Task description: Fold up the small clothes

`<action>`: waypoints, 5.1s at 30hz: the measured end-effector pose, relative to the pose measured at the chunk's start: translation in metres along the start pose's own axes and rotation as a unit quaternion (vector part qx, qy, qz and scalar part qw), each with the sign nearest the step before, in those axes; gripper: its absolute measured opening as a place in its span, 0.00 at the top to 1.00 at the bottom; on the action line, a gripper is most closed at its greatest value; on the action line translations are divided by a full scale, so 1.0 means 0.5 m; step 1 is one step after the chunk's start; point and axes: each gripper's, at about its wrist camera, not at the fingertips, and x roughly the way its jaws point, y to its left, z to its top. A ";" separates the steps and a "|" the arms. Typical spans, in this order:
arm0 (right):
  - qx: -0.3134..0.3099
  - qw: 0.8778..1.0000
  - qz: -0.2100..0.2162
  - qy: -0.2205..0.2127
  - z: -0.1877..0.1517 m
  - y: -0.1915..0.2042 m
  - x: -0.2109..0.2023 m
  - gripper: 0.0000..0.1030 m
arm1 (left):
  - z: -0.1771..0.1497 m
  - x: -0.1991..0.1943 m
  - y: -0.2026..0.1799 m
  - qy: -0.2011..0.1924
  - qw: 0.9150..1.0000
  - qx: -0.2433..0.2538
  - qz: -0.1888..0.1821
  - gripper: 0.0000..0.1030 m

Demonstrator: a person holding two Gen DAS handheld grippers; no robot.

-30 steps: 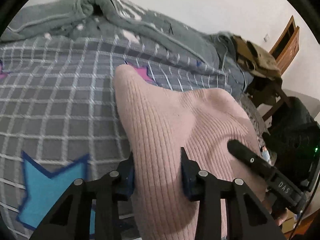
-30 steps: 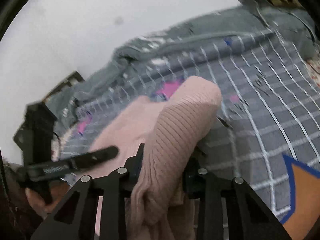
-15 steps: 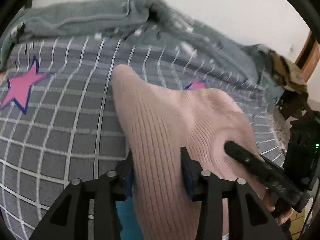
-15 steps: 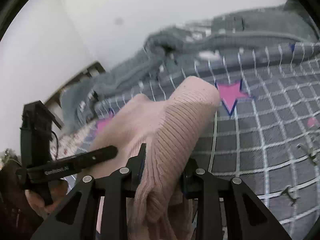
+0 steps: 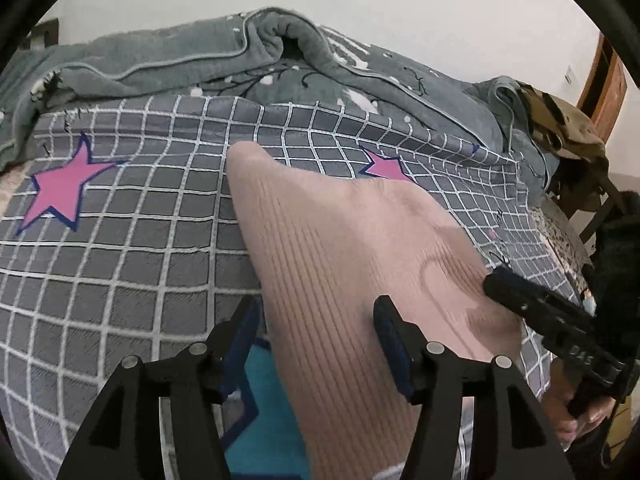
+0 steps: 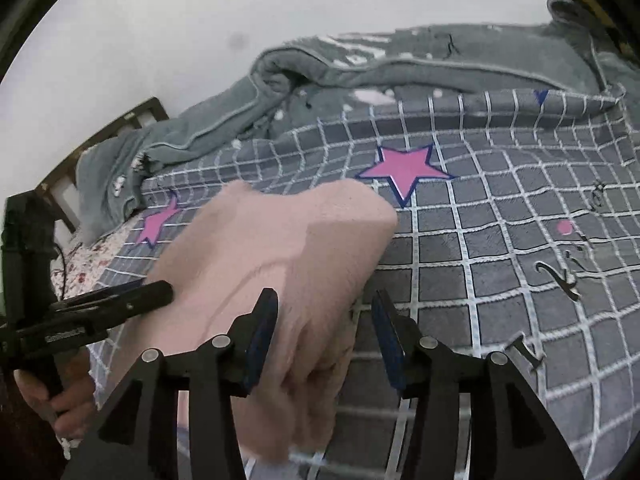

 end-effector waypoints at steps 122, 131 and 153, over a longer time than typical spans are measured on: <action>-0.068 0.996 -0.051 0.024 0.010 0.035 0.067 0.63 | 0.016 0.031 0.008 0.008 1.000 -0.014 0.001 0.51; -0.062 0.997 -0.036 0.006 0.007 0.047 0.032 0.62 | 0.013 0.020 0.006 0.011 1.000 -0.008 -0.004 0.47; -0.059 0.996 -0.070 0.019 -0.054 0.035 -0.005 0.59 | -0.075 -0.016 -0.015 0.028 0.999 -0.013 -0.009 0.41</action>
